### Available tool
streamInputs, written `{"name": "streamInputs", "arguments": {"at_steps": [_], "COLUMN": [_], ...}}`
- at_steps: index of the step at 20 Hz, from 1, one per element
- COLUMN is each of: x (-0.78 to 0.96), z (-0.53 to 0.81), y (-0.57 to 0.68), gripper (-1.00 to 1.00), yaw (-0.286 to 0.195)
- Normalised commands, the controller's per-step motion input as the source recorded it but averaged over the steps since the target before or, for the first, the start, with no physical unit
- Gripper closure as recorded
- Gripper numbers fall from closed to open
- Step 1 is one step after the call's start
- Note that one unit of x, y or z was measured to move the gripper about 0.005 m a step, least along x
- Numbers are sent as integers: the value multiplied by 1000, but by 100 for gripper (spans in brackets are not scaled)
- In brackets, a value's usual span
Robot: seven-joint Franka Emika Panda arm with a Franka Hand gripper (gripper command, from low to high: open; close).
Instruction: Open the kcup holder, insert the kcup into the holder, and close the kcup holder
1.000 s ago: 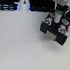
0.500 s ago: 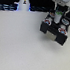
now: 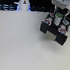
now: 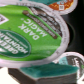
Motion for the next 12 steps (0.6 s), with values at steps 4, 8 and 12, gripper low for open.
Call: {"name": "streamInputs", "arguments": {"at_steps": [4, 8, 12], "x": [7, 15, 17], "z": [-179, -300, -141], "y": [-32, 42, 59], "gripper": [100, 100, 100], "yaw": [-3, 18, 52]}}
